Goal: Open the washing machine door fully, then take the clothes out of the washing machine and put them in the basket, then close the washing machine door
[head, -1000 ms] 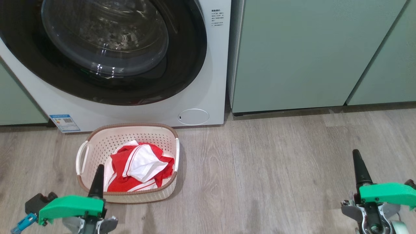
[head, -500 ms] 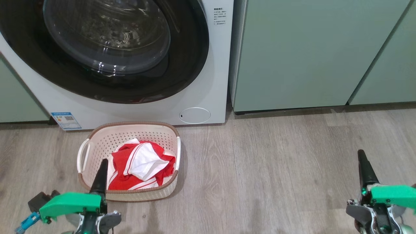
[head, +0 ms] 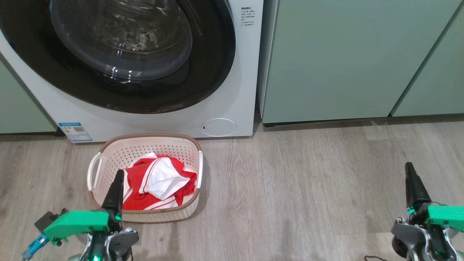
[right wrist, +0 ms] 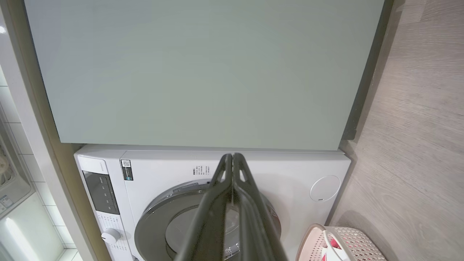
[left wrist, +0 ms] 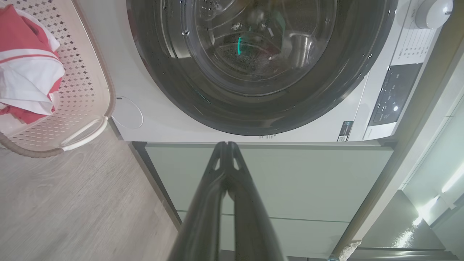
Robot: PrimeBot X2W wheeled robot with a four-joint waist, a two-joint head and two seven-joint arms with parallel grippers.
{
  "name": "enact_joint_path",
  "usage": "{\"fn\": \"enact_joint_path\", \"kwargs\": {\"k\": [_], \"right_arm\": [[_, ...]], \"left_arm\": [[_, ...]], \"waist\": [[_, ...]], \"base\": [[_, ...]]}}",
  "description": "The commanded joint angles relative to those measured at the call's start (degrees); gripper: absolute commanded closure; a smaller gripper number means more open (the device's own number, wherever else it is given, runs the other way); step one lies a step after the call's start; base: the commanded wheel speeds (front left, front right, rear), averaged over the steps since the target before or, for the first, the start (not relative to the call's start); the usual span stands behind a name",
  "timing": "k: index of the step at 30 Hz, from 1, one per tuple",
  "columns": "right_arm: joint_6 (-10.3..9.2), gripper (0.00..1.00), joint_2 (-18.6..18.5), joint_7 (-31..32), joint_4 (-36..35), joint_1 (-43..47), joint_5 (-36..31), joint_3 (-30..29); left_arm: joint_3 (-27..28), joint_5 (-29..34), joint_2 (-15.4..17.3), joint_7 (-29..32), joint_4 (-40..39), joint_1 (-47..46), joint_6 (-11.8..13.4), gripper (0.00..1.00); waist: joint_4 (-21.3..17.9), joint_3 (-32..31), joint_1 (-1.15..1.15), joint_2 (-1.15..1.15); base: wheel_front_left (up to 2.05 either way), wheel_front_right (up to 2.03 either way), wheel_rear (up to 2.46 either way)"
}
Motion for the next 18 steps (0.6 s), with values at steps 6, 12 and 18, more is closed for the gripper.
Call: {"fn": "enact_joint_path", "kwargs": {"k": [6,12,18], "right_arm": [[-0.03,1.00,-0.08,0.95,-2.83,-0.51,3.06,0.45],[-0.03,1.00,-0.08,0.95,-2.83,-0.51,3.06,0.45],[-0.03,1.00,-0.08,0.95,-2.83,-0.51,3.06,0.45]], "left_arm": [[1.89,-2.66,-0.13,0.88,-2.97,-3.16,0.04,1.00],[1.88,-2.66,-0.13,0.88,-2.97,-3.16,0.04,1.00],[1.88,-2.66,-0.13,0.88,-2.97,-3.16,0.04,1.00]], "waist": [[0.11,0.10,0.00,0.00],[0.11,0.10,0.00,0.00],[0.11,0.10,0.00,0.00]], "base": [[0.00,0.00,0.00],[0.00,0.00,0.00],[0.00,0.00,0.00]]}}
